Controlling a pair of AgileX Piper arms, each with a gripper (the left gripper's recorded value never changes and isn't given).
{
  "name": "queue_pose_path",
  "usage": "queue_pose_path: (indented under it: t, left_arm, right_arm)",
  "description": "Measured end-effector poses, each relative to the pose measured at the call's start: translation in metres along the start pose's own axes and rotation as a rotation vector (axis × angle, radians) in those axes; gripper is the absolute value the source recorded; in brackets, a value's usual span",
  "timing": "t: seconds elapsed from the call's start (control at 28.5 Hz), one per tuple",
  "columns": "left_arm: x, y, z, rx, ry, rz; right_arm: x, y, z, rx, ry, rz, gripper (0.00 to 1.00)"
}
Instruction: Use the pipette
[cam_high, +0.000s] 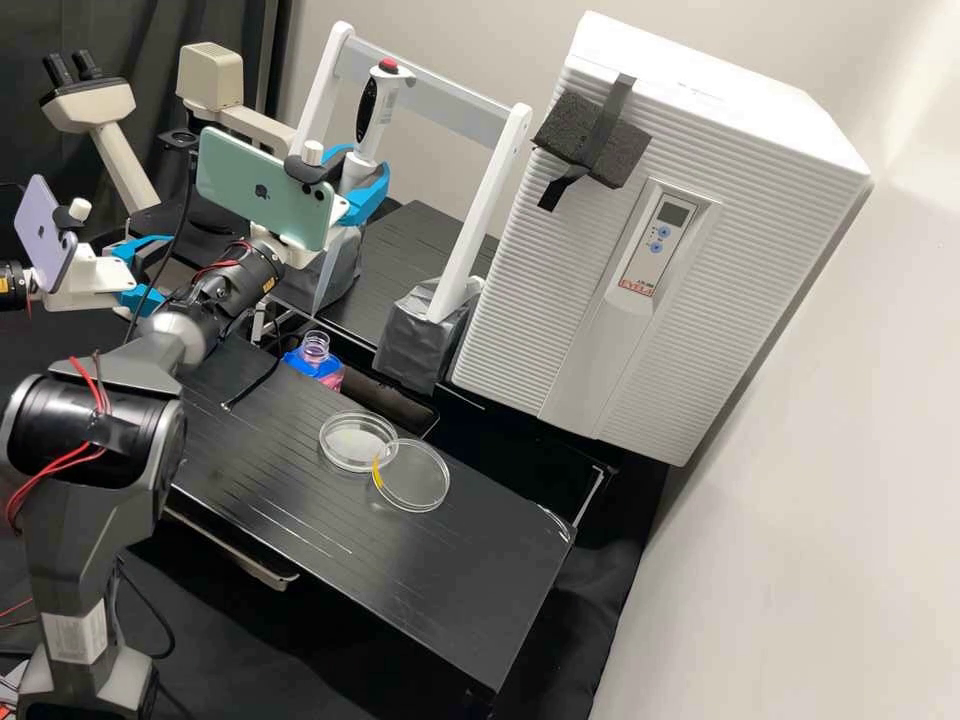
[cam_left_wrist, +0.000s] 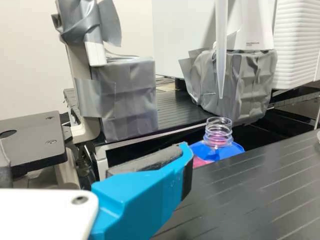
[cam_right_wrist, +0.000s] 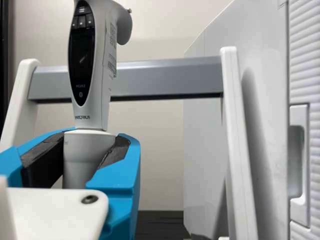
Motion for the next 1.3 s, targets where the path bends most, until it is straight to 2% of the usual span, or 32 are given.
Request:
queue_pose_path:
  t: [0.35, 0.49, 0.67, 0.88, 1.12, 1.23, 1.3]
  left_arm:
    - [-0.0010, -0.008, -0.002, -0.001, 0.006, -0.028]
    - [-0.0010, -0.008, -0.001, -0.001, 0.005, -0.028]
    - [-0.0010, -0.008, -0.001, -0.001, 0.005, -0.028]
    - [-0.0010, -0.008, -0.001, -0.001, 0.005, -0.028]
    - [-0.0010, -0.008, -0.001, 0.000, 0.004, -0.030]
    - [-0.0010, -0.008, -0.001, 0.000, 0.004, -0.030]
    - [-0.0010, -0.008, -0.001, 0.000, 0.004, -0.030]
  right_arm:
    - [-0.001, -0.013, 0.008, -0.015, -0.020, -0.031, 0.00]
    - [-0.001, -0.017, 0.012, -0.025, -0.022, -0.011, 0.00]
    - [-0.002, -0.020, 0.016, -0.027, -0.028, -0.010, 0.00]
    - [0.001, -0.021, 0.023, -0.038, -0.032, 0.029, 0.00]
    - [0.002, -0.026, 0.030, -0.029, -0.032, 0.073, 0.00]
    - [0.002, -0.029, 0.036, -0.034, -0.046, 0.065, 0.00]
    - [-0.001, -0.034, 0.041, -0.026, -0.058, 0.049, 0.00]
